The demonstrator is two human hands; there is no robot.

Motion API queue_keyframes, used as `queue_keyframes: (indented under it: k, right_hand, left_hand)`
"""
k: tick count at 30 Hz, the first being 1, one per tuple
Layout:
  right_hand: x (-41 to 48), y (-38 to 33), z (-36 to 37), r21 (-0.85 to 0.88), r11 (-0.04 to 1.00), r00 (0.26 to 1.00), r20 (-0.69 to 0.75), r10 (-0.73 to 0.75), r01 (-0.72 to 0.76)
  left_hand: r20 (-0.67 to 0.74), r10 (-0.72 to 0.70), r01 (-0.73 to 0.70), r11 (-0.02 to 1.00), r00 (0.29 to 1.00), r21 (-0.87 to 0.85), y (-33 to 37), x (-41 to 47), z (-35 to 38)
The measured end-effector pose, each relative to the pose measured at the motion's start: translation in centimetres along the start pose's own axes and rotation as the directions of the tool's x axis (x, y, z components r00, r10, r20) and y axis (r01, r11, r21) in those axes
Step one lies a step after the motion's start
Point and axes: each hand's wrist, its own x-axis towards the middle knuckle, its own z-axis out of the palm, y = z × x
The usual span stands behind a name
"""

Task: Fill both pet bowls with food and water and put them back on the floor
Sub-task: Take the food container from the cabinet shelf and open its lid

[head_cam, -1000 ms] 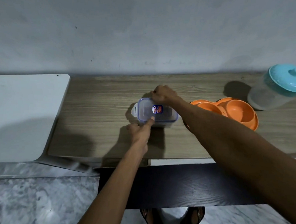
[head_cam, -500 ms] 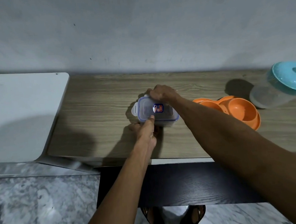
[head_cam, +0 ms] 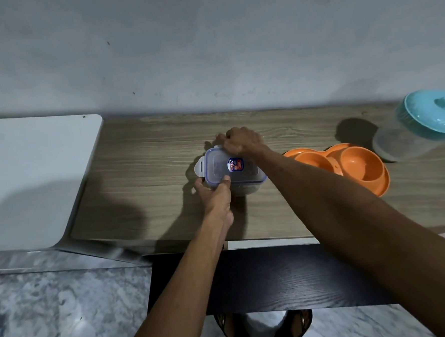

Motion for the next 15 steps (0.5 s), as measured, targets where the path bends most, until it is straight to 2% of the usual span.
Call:
queue_keyframes:
  k: [3,5,8,11,13,15]
  right_hand:
    - [-1.6,1.0,-1.1,0.11,0.994,0.99,-0.138,-0.006,0.021]
    - [-2.8,2.6,-1.8,0.239,0.97,0.977,-0.193,0.087,-0.039]
    - [-4.5,5.5,-1.7,0.366,0.906,0.967,-0.056,0.25,-0.213]
    - [-6.6,6.6,-1.8,0.482,0.828,0.956,0.087,0.281,-0.287]
    - [-7.4,6.5,-2.2,0.53,0.797,0.954,0.093,0.285,-0.29]
    - [-7.8,6.2,-2.8,0.532,0.806,0.958,0.032,0.287,-0.259]
  left_hand:
    - [0.059,-0.061,0.06,0.998,0.996,0.026,0.4,-0.3,-0.4]
    - [0.081,-0.061,0.054,0.994,0.995,0.09,0.5,-0.5,-1.0]
    - [0.119,-0.032,0.009,0.982,0.992,0.188,0.7,-0.7,-2.1]
    - [0.145,-0.044,0.011,0.976,0.988,0.218,1.3,-1.2,-2.9]
    - [0.154,-0.079,0.039,0.968,0.985,0.249,1.5,-1.5,-3.2]
    - [0.164,-0.109,0.061,0.959,0.98,0.276,1.6,-1.7,-3.3]
